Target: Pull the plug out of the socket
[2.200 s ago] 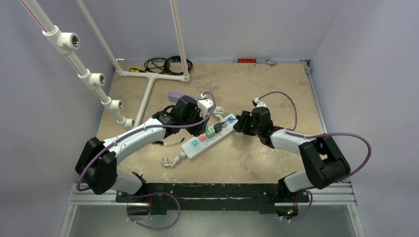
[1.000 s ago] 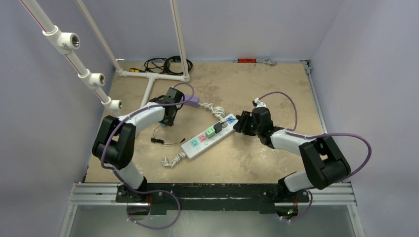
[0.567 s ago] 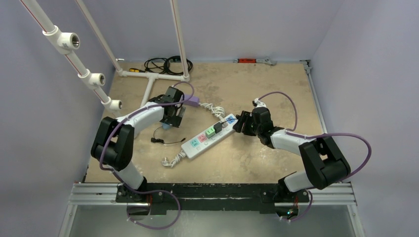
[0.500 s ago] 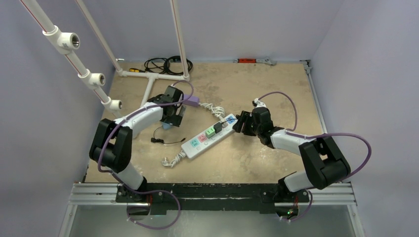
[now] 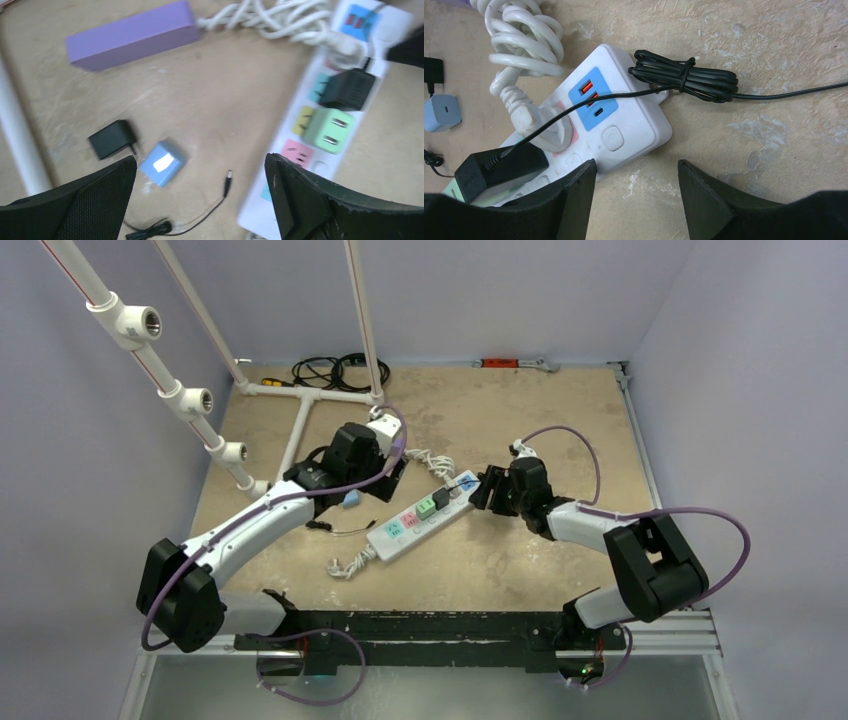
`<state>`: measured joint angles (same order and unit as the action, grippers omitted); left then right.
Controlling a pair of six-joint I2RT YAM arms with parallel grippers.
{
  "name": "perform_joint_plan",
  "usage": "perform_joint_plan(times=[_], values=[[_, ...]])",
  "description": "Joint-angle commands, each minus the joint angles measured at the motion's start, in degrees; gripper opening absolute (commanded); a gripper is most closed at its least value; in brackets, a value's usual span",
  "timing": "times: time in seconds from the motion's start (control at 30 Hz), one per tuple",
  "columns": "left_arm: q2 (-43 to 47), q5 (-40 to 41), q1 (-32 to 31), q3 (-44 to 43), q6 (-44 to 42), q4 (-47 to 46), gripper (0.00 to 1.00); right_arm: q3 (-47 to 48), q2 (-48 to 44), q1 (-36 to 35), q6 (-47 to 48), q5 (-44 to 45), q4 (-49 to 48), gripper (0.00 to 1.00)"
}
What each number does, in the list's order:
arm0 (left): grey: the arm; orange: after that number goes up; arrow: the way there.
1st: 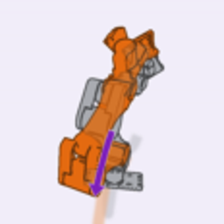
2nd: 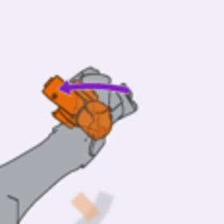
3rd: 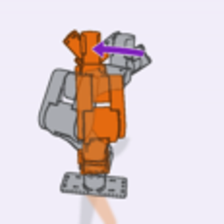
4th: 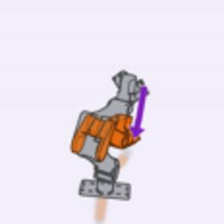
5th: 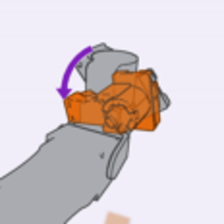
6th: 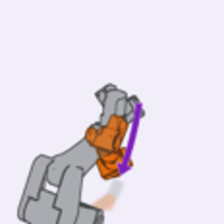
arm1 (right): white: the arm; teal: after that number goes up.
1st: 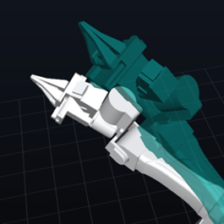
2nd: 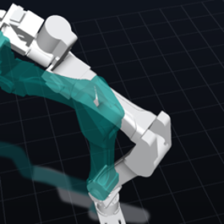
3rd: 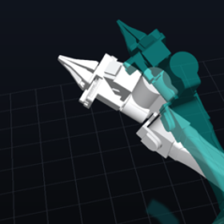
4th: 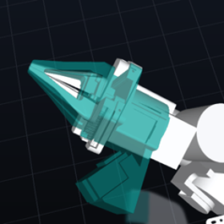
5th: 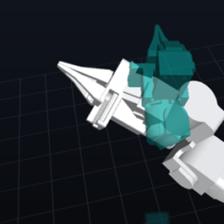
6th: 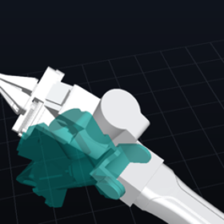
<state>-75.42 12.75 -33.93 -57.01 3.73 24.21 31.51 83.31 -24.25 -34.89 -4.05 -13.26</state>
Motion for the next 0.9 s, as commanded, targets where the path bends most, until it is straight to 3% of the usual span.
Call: perform_joint_plan(times=[0.0, 0.2, 0.67, 0.87], values=[[1.16, -13.13, -2.19, 1.37, -2.35, -4.85, 0.98, 0.70, 0.86, 0.16, 0.44, 0.19, 0.88, 0.64], [-2.63, -22.84, -4.45, 1.03, -1.33, -5.54, 0.97, 0.47, 0.99, 0.15, 0.75, -3.23, -0.66, 0.64], [-10.17, -22.51, -9.86, -0.90, -0.20, -5.77, 0.95, 3.96, 2.96, 0.10, 3.16, -5.89, 0.80, 0.64], [-13.82, -19.88, -11.89, -3.17, -0.25, -5.65, 0.90, 6.49, 3.15, 0.11, 5.31, -4.69, 2.89, 0.65]])
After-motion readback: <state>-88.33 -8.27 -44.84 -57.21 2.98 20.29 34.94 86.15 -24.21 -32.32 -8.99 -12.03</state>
